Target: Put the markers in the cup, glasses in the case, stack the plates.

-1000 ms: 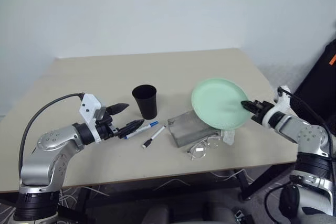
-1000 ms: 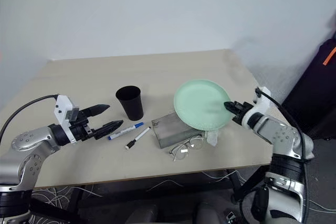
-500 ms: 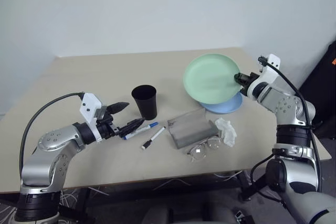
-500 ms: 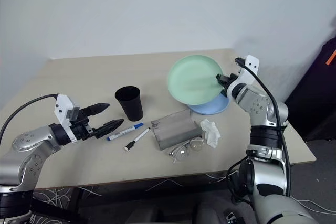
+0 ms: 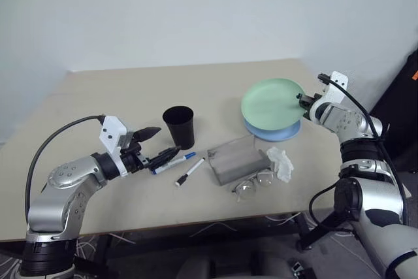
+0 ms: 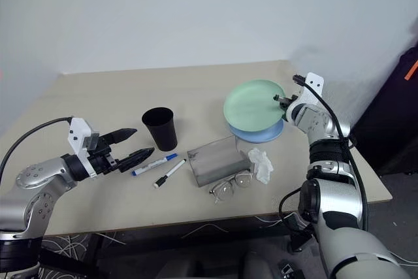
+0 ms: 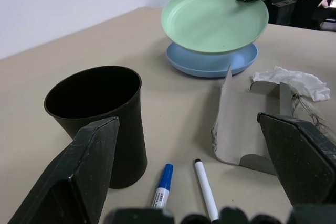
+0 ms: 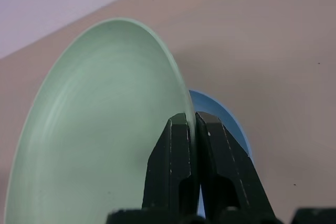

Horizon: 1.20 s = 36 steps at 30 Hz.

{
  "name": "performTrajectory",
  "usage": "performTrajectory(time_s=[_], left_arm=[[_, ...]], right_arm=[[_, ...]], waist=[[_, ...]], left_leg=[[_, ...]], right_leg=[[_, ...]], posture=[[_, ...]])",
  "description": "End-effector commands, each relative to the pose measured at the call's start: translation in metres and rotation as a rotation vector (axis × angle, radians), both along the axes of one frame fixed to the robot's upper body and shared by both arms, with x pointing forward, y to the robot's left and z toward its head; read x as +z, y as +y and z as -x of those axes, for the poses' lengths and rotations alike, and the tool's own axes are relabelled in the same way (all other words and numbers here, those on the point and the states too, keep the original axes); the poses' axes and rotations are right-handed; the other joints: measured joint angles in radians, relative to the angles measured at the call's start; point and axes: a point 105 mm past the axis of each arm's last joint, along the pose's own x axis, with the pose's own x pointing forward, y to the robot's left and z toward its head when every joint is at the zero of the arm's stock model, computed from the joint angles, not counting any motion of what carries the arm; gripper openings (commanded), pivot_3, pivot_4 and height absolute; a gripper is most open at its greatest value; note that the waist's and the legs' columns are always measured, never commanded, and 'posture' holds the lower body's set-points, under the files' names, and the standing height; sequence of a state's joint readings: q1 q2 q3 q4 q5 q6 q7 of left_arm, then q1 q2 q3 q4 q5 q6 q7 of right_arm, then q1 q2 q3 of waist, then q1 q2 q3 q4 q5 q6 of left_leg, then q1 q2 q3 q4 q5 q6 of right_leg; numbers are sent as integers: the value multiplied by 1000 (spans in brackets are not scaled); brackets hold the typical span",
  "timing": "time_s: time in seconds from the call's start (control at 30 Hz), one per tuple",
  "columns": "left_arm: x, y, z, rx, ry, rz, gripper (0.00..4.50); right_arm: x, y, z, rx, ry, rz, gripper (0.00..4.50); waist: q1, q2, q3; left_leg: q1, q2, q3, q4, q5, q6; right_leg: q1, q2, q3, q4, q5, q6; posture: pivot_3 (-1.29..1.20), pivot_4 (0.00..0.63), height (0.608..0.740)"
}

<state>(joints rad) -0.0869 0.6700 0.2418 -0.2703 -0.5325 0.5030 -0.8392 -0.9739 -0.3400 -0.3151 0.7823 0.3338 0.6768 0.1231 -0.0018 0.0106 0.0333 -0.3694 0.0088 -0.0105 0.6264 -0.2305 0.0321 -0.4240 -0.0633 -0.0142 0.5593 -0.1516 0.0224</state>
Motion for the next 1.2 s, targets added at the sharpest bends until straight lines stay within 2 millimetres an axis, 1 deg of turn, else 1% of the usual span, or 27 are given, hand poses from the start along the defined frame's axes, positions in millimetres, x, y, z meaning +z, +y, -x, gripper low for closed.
performTrajectory(time_s=[0.03, 0.23, 0.43, 0.47, 0.5, 0.53, 0.7, 0.73, 0.83, 0.87, 0.93, 1.0, 1.07, 1.13, 1.2], left_arm=[[13, -5, 2, -23, -50, 3, 4500], [13, -4, 3, -22, -49, -2, 4500], [14, -4, 2, -22, -50, -5, 4500], [14, -4, 2, -22, -50, -5, 4500], [14, -4, 2, -23, -50, -5, 4500], [14, -4, 2, -23, -50, -5, 4500], [14, -5, 2, -23, -51, -4, 4500], [14, -5, 2, -23, -52, -4, 4500], [14, -5, 2, -23, -51, -2, 4500], [13, -5, 2, -23, -51, -2, 4500], [13, -5, 1, -23, -51, -1, 4500], [13, -6, 1, -24, -51, 0, 4500], [13, -6, 1, -24, -52, 0, 4500], [13, -6, 1, -24, -52, 0, 4500], [13, -5, 0, -22, -53, -1, 4500]], right_arm=[[27, -6, -10, -41, -76, 49, 7], [20, -8, -12, -66, -51, 64, 7], [15, -6, -12, -52, -41, 98, 7], [14, -6, -12, -52, -39, 99, 569], [14, -5, -12, -52, -37, 98, 760], [13, -5, -12, -50, -36, 99, 1057], [14, 0, -11, -20, -37, 106, 2797], [14, 1, -11, -10, -37, 110, 3205], [17, -2, -10, 1, -49, 131, 4261], [18, -3, -10, 6, -53, 139, 4457], [21, -2, -9, 40, -63, 155, 4457], [26, 3, -7, 111, -88, 201, 4457], [31, 11, -1, 221, -116, 267, 4457], [32, 15, 3, 281, -125, 301, 4457], [32, 20, 12, 379, -116, 326, 4457]], waist=[[0, 0, 0], [-3, 0, 0], [-21, 0, 0], [-23, 0, 0], [-26, 0, 0], [-31, 0, 0], [-39, 0, 0], [-41, 0, 0], [-47, 0, 0], [-47, 0, 0], [-47, 0, 0], [-47, 0, 0], [-46, 0, 0], [-46, 0, 0], [-46, 0, 0]], left_leg=[[0, 0, 0, 0, 0, 0], [0, 0, 0, 0, 0, 0], [0, -1, -1, 0, 0, 0], [0, -1, 0, 0, 0, 0], [0, -1, 0, 0, 0, 0], [1, -1, 0, 0, 0, 0], [4, -1, -1, 0, 0, 0], [4, -1, -1, 0, 0, 0], [5, -1, -1, 0, 0, 0], [5, 0, -1, 0, 0, 0], [6, 0, -1, 0, 0, 0], [6, 0, -1, 0, 0, 0], [5, -1, -2, -1, 0, 0], [6, -1, -2, -1, 0, 0], [6, -1, -1, -1, 0, 0]], right_leg=[[0, 0, 0, 0, 0, 0], [1, 1, 2, 0, 0, 0], [1, 1, 3, 0, 0, 0], [1, 1, 3, 0, 0, 0], [1, 1, 3, 0, 0, 0], [1, 1, 3, 0, 0, 0], [4, 2, 4, 1, 0, 0], [5, 2, 4, 1, 0, 0], [6, 2, 4, 1, 0, 0], [6, 2, 4, 1, 0, 0], [6, 2, 4, 1, 0, 0], [6, 2, 4, 1, 0, 0], [6, 2, 4, 1, 0, 0], [6, 3, 4, 1, 0, 0], [6, 3, 5, 1, 0, 0]], posture=[[0, 0, 727], [0, 0, 727], [0, 0, 727], [0, 0, 727], [0, 0, 727], [0, 0, 727], [0, 0, 727], [0, 0, 727], [0, 0, 727], [0, 0, 727], [0, 0, 727], [0, 0, 727], [0, 0, 727], [0, 0, 727], [0, 0, 727]])
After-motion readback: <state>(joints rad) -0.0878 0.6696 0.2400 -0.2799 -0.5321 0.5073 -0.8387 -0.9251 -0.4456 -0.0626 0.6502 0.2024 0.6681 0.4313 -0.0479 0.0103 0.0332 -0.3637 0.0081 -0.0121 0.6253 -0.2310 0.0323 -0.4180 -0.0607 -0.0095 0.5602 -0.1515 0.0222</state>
